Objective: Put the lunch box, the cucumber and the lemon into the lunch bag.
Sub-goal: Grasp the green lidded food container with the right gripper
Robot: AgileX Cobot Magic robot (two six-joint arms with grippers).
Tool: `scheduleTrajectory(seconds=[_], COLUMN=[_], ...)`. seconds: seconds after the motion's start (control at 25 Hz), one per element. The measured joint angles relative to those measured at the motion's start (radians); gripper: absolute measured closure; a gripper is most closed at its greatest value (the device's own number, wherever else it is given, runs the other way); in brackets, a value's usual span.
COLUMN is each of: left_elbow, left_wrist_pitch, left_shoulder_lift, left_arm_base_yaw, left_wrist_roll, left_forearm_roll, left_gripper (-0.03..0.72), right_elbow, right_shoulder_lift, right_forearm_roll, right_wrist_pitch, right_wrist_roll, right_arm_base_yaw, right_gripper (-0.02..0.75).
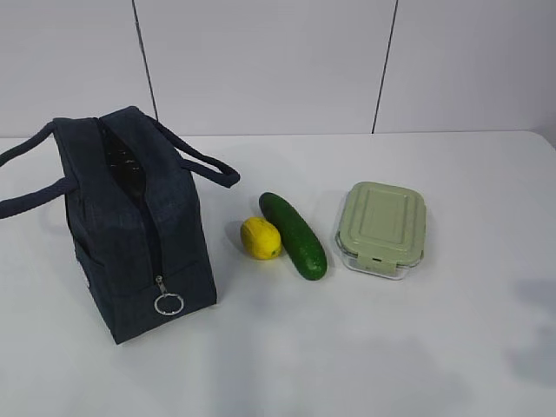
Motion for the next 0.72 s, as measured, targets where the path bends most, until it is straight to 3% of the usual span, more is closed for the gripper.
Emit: scheduleTrajectory(seconds=[0.24, 0.4, 0.52, 0.72], left_elbow=[0.0, 0.0, 0.0, 0.0], left_wrist_pitch=[0.0, 0.0, 0.0, 0.0], left_shoulder_lift=[0.0, 0.0, 0.0, 0.0], left_arm_base_yaw=[0.0, 0.0, 0.0, 0.0], left_wrist_roll=[0.0, 0.0, 0.0, 0.0], left_forearm_roll=[-0.002, -0.004, -0.004, -0.004], left_gripper=[0.425, 0.424, 0.425, 0.424], right_elbow=[0.0, 0.0, -0.023, -0.112], right_shoulder_lift=[0.256, 0.402, 0.509, 0.704], right_forearm_roll=[0.19, 0.313, 0.332, 0.367], right_wrist_pitch=[-0.166, -0.275, -0.294, -0.304], right_wrist_roll=[0.102, 0.102, 0.102, 0.102], right_arm_base_yaw=[0.0, 0.0, 0.0, 0.0], right_gripper=[0.462, 0.359, 0.294, 0.288])
